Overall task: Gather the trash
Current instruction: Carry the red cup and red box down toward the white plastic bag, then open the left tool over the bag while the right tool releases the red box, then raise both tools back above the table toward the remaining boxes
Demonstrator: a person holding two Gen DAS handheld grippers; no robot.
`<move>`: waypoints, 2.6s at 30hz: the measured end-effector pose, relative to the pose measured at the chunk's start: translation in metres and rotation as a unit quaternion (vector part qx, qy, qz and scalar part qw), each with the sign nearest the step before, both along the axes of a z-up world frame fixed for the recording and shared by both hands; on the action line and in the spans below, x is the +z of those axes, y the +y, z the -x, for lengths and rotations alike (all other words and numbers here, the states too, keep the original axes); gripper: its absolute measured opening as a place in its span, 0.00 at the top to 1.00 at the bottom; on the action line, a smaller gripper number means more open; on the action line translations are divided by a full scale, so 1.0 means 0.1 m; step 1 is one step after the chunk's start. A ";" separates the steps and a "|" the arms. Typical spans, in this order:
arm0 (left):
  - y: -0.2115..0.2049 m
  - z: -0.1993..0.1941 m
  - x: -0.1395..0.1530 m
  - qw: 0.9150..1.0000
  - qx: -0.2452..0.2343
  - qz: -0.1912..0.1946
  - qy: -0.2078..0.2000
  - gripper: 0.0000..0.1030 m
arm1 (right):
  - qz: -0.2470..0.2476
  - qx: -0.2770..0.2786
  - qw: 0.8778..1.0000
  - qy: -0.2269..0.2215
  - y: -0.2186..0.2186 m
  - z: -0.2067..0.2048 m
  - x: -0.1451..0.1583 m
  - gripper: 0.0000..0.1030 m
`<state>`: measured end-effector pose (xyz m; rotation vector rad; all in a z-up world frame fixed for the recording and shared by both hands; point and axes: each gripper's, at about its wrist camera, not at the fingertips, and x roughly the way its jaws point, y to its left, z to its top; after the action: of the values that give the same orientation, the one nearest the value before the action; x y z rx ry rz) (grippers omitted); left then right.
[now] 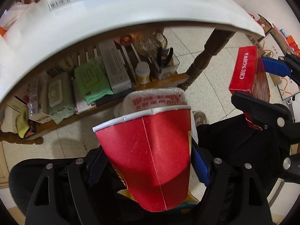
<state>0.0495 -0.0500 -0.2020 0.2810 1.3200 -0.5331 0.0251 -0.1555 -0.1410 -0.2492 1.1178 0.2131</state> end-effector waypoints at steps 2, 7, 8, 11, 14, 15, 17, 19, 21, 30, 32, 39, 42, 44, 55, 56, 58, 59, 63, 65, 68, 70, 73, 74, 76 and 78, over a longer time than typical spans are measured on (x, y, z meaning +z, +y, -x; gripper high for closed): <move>-0.01 0.00 -0.09 1.000 -0.001 0.000 0.006 0.25 | -0.003 -0.004 1.000 0.005 0.00 -0.02 -0.10 0.41; -0.05 -0.03 -0.37 1.000 -0.007 0.001 0.030 0.25 | -0.027 -0.024 0.999 0.023 -0.05 -0.11 -0.36 0.41; -0.06 -0.03 -0.44 0.999 -0.008 0.001 0.035 0.25 | -0.026 -0.027 0.999 0.022 -0.04 -0.12 -0.40 0.41; -0.10 -0.04 -0.62 0.999 -0.005 -0.003 0.050 0.25 | -0.026 -0.036 0.999 0.025 -0.05 -0.19 -0.57 0.41; -0.12 -0.07 -0.81 0.998 0.001 -0.009 0.067 0.25 | -0.031 -0.047 0.998 0.035 -0.06 -0.27 -0.75 0.41; -0.12 -0.08 -0.86 0.997 0.003 -0.011 0.073 0.25 | -0.033 -0.050 0.997 0.040 -0.07 -0.30 -0.81 0.41; -0.13 -0.11 -0.96 0.996 0.009 -0.012 0.084 0.25 | -0.035 -0.056 0.997 0.047 -0.09 -0.35 -0.94 0.41; -0.13 -0.15 -1.03 0.996 0.013 -0.007 0.092 0.25 | -0.031 -0.060 0.996 0.052 -0.09 -0.40 -1.05 0.41; -0.14 -0.19 -1.11 0.995 0.021 -0.004 0.101 0.25 | -0.036 -0.069 0.995 0.062 -0.11 -0.44 -1.18 0.41; -0.19 -0.31 -1.53 0.990 0.031 -0.023 0.137 0.25 | -0.045 -0.088 0.988 0.115 -0.12 -0.65 -1.76 0.41; -0.22 -0.35 -1.66 0.987 0.037 -0.025 0.153 0.25 | -0.045 -0.093 0.987 0.124 -0.14 -0.71 -1.87 0.41; -0.27 -0.46 -1.97 0.981 0.054 -0.032 0.185 0.25 | -0.050 -0.118 0.979 0.155 -0.28 -0.86 -2.19 0.41; -0.27 -0.48 -2.05 0.979 0.056 -0.039 0.191 0.25 | -0.046 -0.116 0.978 0.164 -0.28 -0.89 -2.29 0.41; -0.28 -0.51 -2.14 0.977 0.059 -0.039 0.201 0.25 | -0.044 -0.112 0.978 0.170 -0.26 -0.90 -2.35 0.41; -0.32 -0.52 -2.26 0.973 0.060 -0.060 0.214 0.18 | -0.032 -0.107 0.979 0.173 -0.24 -0.92 -2.41 0.34; -0.32 -0.52 -2.25 0.973 0.061 -0.057 0.215 0.18 | -0.031 -0.107 0.979 0.173 -0.23 -0.92 -2.41 0.34; -0.30 -0.53 -2.25 0.974 0.061 -0.057 0.211 0.18 | -0.032 -0.106 0.978 0.174 -0.23 -0.91 -2.42 0.34; -0.29 -0.54 -2.26 0.974 0.062 -0.057 0.210 0.18 | -0.031 -0.106 0.978 0.174 -0.23 -0.91 -2.42 0.34; -0.27 -0.54 -2.26 0.974 0.063 -0.057 0.208 0.18 | -0.032 -0.107 0.979 0.173 -0.23 -0.89 -2.40 0.34; -0.27 -0.52 -2.25 0.975 0.063 -0.058 0.207 0.18 | -0.033 -0.108 0.978 0.173 -0.23 -0.89 -2.39 0.34; -0.27 -0.52 -2.23 0.976 0.063 -0.058 0.202 0.18 | -0.033 -0.108 0.979 0.170 -0.23 -0.88 -2.35 0.34; -0.23 -0.51 -2.21 0.977 0.063 -0.061 0.196 0.18 | -0.034 -0.109 0.979 0.166 -0.23 -0.86 -2.30 0.34; -0.17 -0.47 -2.12 0.977 0.068 -0.066 0.189 0.18 | -0.043 -0.113 0.979 0.161 -0.25 -0.78 -2.16 0.33; -0.15 -0.46 -2.07 0.978 0.070 -0.067 0.186 0.18 | -0.047 -0.112 0.980 0.159 -0.26 -0.75 -2.10 0.33; -0.08 -0.40 -1.93 0.979 0.074 -0.068 0.176 0.18 | -0.054 -0.107 0.981 0.150 -0.26 -0.65 -1.93 0.25; 0.00 -0.33 -1.72 0.982 0.077 -0.071 0.159 0.18 | -0.062 -0.096 0.985 0.131 -0.25 -0.54 -1.67 0.23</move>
<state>0.0828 -0.0501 -0.3738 0.2122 1.6801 -0.3621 0.0792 -0.1809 -0.3082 0.0001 1.3756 0.1458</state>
